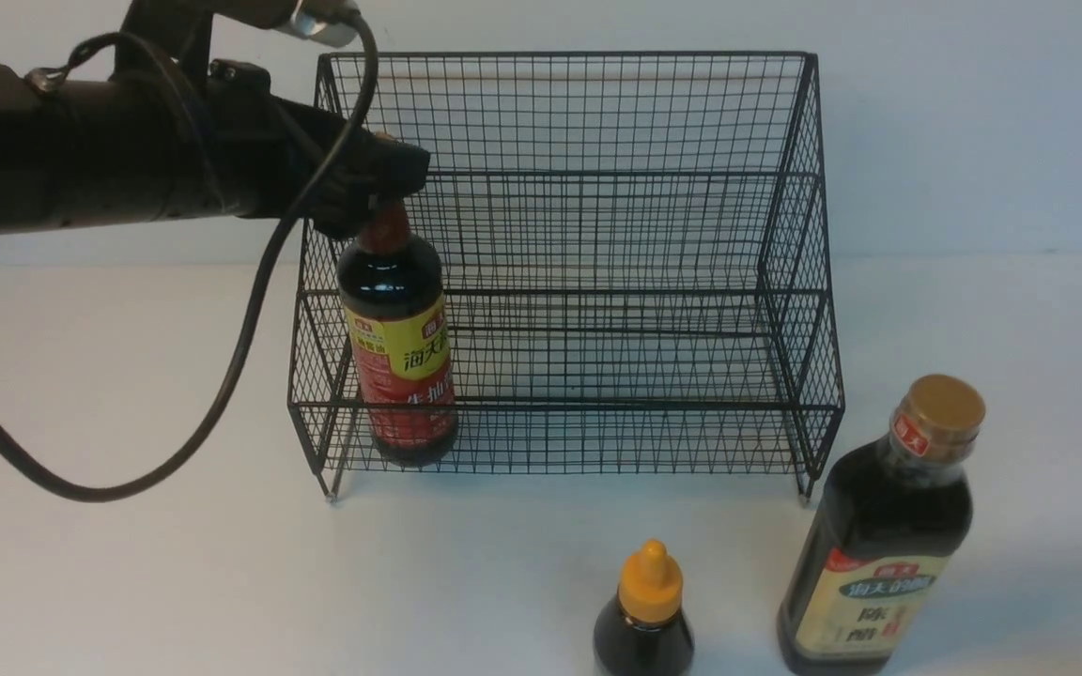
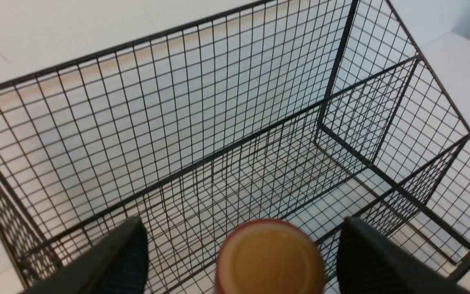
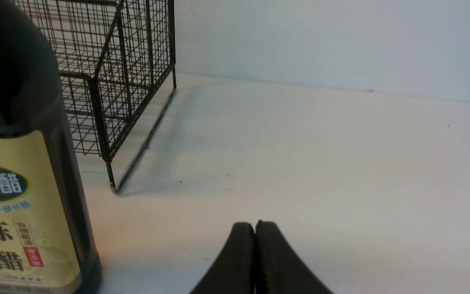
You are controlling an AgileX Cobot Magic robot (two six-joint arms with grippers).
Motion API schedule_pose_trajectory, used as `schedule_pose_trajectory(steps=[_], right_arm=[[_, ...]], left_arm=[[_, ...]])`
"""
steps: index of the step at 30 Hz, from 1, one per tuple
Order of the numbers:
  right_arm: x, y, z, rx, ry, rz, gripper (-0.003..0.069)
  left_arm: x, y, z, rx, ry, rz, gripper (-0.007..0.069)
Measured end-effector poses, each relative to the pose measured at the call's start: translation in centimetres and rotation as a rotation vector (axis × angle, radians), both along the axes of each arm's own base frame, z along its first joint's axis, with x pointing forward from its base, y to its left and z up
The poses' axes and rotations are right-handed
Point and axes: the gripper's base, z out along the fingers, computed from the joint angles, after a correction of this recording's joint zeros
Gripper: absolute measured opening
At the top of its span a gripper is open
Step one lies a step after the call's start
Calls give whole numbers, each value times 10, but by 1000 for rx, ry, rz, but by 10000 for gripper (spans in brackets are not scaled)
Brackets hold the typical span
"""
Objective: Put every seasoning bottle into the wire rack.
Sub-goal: Use the left arm to put the condiment bottle back on the shelf, then use the right arm to grab the condiment bottle closest to it
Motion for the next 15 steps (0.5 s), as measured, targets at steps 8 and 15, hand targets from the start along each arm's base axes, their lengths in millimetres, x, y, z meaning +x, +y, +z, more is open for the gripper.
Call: schedule_pose_trajectory(steps=[8,15], right_arm=[[0,0,0,0,0,0,-15],[0,0,0,0,0,0,-15]], left_arm=[[-34,4,43,-65,-103,13,575],[-90,10,81,-108,-119,-5,486]])
